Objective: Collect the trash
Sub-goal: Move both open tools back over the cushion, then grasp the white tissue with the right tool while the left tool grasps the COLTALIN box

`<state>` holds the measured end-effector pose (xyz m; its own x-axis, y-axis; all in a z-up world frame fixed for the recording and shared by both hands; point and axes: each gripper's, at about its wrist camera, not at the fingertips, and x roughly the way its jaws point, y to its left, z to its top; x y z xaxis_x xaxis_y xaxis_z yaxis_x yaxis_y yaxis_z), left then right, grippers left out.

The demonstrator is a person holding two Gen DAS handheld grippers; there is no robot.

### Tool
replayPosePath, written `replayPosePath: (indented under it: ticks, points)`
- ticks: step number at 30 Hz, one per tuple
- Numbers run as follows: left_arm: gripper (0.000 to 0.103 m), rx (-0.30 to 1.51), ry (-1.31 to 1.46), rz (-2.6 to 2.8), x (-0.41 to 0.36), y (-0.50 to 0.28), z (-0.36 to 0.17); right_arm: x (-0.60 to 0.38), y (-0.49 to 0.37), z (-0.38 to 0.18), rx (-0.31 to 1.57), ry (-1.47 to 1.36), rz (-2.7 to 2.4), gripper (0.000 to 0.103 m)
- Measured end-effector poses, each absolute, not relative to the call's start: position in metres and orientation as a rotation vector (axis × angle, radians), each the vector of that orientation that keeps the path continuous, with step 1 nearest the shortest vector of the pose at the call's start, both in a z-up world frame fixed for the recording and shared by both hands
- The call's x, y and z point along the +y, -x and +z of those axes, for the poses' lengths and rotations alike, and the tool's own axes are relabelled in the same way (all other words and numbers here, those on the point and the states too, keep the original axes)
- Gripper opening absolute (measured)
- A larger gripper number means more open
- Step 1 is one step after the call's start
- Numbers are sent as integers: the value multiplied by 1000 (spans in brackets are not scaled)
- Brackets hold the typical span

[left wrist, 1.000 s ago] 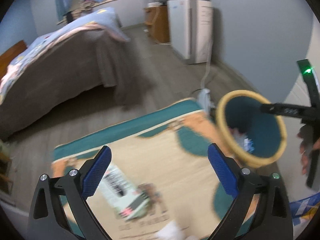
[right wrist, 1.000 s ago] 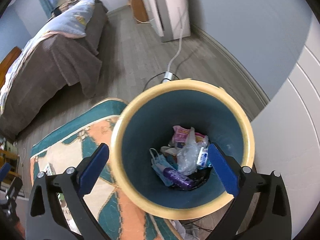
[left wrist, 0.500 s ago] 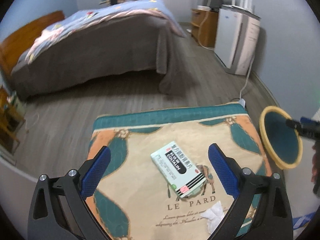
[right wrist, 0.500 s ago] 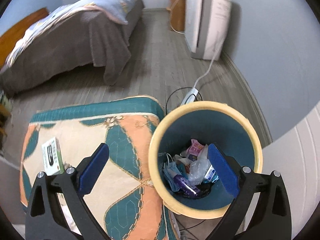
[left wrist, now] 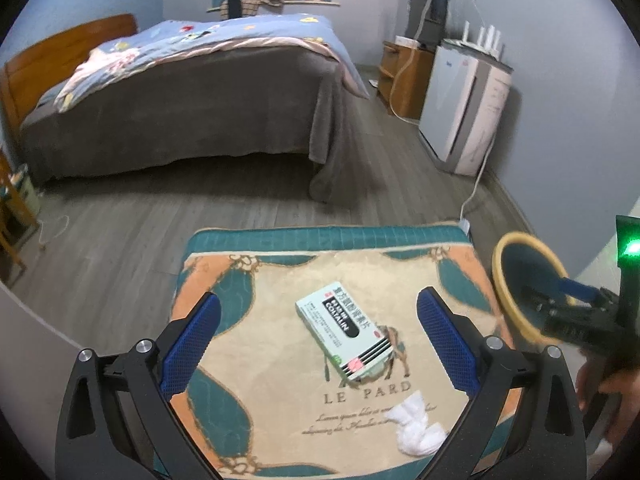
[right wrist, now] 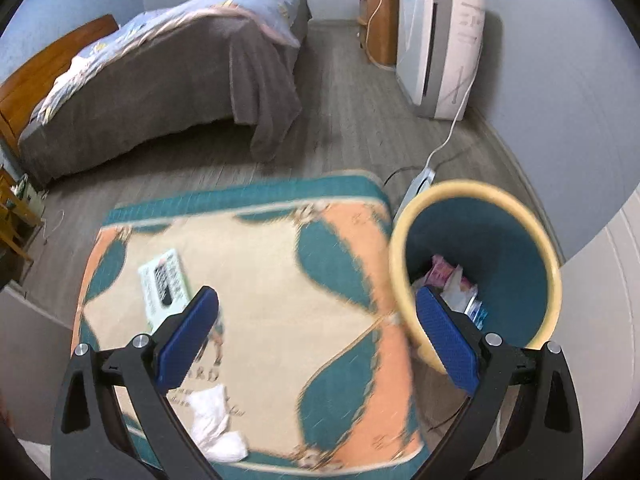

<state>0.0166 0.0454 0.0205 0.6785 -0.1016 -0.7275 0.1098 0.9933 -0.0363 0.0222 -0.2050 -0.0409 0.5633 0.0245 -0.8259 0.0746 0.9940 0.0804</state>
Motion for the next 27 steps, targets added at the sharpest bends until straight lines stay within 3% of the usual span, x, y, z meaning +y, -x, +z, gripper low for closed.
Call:
replayPosePath:
  ticks: [14, 18, 20, 21, 23, 27]
  points:
    - [97, 867, 5, -151, 64, -29, 3, -108, 31, -147, 1164, -22, 16, 95]
    - [97, 876, -30, -162, 58, -30, -1, -103, 31, -169, 1260, -43, 65, 67]
    - [97, 878, -44, -165, 54, -30, -3, -101, 30, -173, 1281, -41, 79, 59]
    - [97, 878, -52, -166, 53, -31, -4, -97, 31, -172, 1274, -12, 84, 37]
    - [97, 877, -75, -164, 49, -31, -6, -95, 29, -171, 1273, -6, 105, 18]
    - [97, 873, -100, -163, 43, -30, -8, -109, 17, -162, 1277, -68, 96, 14]
